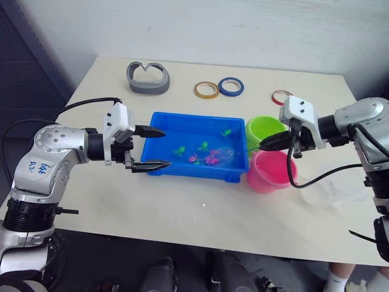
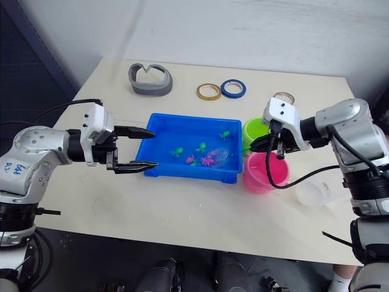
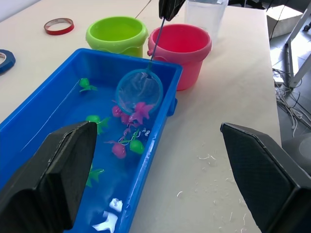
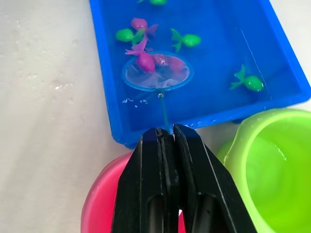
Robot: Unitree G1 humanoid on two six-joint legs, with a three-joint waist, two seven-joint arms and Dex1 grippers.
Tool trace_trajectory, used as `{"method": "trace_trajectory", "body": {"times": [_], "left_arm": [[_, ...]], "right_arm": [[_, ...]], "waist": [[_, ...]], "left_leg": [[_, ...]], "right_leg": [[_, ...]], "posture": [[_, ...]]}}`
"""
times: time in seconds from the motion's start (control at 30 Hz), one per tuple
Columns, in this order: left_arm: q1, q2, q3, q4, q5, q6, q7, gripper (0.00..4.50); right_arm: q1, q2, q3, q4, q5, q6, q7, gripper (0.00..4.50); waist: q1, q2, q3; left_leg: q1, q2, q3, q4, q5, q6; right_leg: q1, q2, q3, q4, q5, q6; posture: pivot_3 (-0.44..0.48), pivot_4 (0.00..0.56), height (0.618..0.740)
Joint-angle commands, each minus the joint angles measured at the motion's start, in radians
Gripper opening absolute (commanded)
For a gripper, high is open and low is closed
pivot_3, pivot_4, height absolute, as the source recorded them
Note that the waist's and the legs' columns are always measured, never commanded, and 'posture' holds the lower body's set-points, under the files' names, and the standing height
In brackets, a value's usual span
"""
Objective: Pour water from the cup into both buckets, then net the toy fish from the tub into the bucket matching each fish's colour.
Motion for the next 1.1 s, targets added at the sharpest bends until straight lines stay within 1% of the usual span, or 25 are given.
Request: {"method": "trace_trajectory", "body": {"times": [0.03,0.2,0.4,0.5,0.67,0.77,0.9,1.1], "left_arm": [[-0.023,0.005,0.012,0.002,0.005,-0.020,-0.005,4.45],[-0.060,-0.014,0.000,0.050,0.003,-0.024,-0.019,4.45],[-0.146,-0.058,-0.041,0.154,0.031,-0.066,-0.059,4.45],[-0.184,-0.084,-0.066,0.218,0.057,-0.100,-0.077,4.45],[-0.224,-0.114,-0.082,0.277,0.075,-0.130,-0.101,4.45],[-0.245,-0.130,-0.086,0.312,0.083,-0.143,-0.113,4.45],[-0.275,-0.156,-0.088,0.325,0.063,-0.120,-0.140,4.45],[-0.338,-0.215,-0.116,0.364,0.038,-0.097,-0.228,4.45]], "right_arm": [[0.034,0.007,-0.061,-0.025,0.022,-0.005,-0.054,0.00],[0.096,-0.003,-0.166,-0.100,0.101,0.053,-0.105,0.00],[0.225,-0.035,-0.310,-0.239,0.194,0.139,-0.173,0.00],[0.287,-0.034,-0.352,-0.293,0.212,0.150,-0.225,0.00],[0.331,-0.031,-0.401,-0.360,0.272,0.189,-0.278,0.00],[0.379,-0.027,-0.480,-0.406,0.328,0.209,-0.303,0.00],[0.477,-0.020,-0.584,-0.481,0.392,0.225,-0.334,0.00],[0.728,-0.002,-0.851,-0.657,0.490,0.275,-0.373,0.00]], "waist": [[0.000,0.000,0.000],[0.001,0.000,0.000],[0.005,0.000,0.000],[0.005,0.000,0.000],[-0.001,0.000,0.000],[0.001,0.000,0.000],[0.014,0.000,0.000],[0.037,0.000,0.000]], "left_leg": [[0.000,0.000,0.000,0.000,0.000,0.000],[0.000,0.000,0.000,0.000,0.000,0.000],[0.000,0.000,0.000,0.000,0.000,0.000],[0.000,0.000,0.000,0.000,0.000,0.000],[0.000,0.000,0.001,0.000,0.000,0.000],[0.000,0.000,0.000,0.000,0.000,0.000],[0.000,0.000,0.000,0.000,0.000,0.000],[0.000,0.000,0.000,0.000,0.000,0.001]], "right_leg": [[0.000,0.000,0.000,0.000,0.000,0.000],[0.000,0.000,0.000,0.000,0.000,0.000],[0.000,0.000,0.000,0.000,0.000,0.000],[0.000,0.000,0.000,0.000,0.000,0.000],[0.000,0.000,0.000,0.002,0.000,0.000],[0.000,0.000,0.000,0.002,0.000,0.000],[0.000,0.000,0.000,0.001,0.000,0.000],[0.001,0.001,0.000,0.001,0.000,0.000]], "posture": [[0.000,0.150,0.740],[0.000,0.150,0.740],[0.000,0.150,0.740],[0.000,0.150,0.740],[0.000,0.150,0.740],[0.000,0.150,0.740],[0.000,0.150,0.740],[0.000,0.150,0.740]]}}
